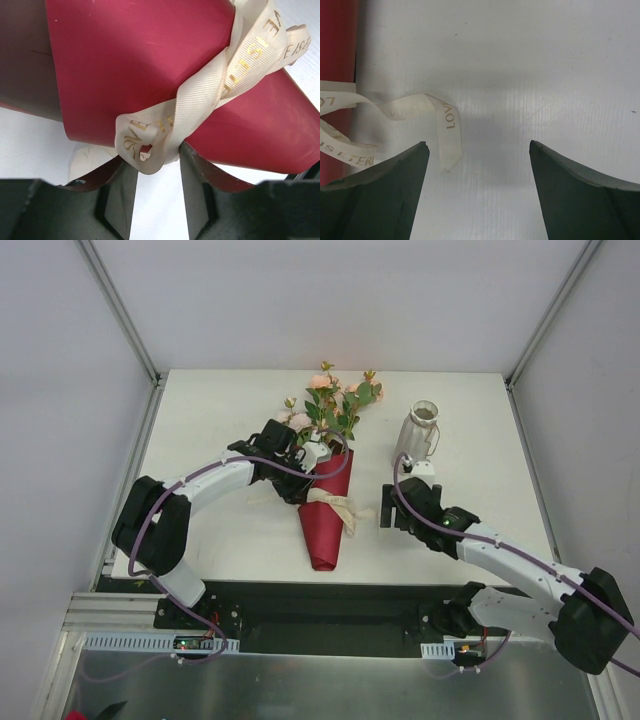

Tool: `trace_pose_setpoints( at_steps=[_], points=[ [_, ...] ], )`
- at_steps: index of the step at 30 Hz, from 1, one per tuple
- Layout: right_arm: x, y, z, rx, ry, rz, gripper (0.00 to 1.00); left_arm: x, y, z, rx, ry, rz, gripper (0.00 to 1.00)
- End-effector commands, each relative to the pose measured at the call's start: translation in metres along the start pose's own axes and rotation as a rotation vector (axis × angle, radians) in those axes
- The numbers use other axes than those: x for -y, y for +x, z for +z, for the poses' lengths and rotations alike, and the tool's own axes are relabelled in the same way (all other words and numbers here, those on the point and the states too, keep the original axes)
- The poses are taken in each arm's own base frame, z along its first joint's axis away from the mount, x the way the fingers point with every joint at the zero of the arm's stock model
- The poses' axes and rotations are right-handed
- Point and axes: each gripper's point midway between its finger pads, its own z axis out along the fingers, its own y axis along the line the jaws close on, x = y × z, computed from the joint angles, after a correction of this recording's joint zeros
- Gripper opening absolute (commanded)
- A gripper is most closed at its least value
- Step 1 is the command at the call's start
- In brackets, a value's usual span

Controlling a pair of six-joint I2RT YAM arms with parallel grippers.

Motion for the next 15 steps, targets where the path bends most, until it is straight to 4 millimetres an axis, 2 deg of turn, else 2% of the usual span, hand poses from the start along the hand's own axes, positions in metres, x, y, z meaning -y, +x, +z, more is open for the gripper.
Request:
trace_pose_setpoints(
  at_steps=[1,2,4,10,15],
  points=[
    [-0.018,-0.001,0.014,-0.004,-0.048,-0.005,0.85,0.007,-0.003,-0.004,0.029,0.024,0.029,0.28],
    [-0.024,-0.003,0.016,-0.004,-0.06,-0.001,0.85,0.004,-0.002,-0.005,0.025,0.004,0.029,0.14],
    [-0.034,-0.005,0.02,-0.021,-0.08,0.007,0.85,0.002,-0.004,-0.013,0.039,-0.022,0.036,0.01],
    [-0.053,-0.014,0.03,-0.007,-0.115,-0.076,0.85,-0.003,-0.016,-0.033,0.075,-0.1,0.051,0.0],
    [-0.06,-0.001,0.042,-0.043,-0.115,-0.205,0.86,-0.006,-0.027,-0.049,0.085,-0.142,0.044,0.0]
  ],
)
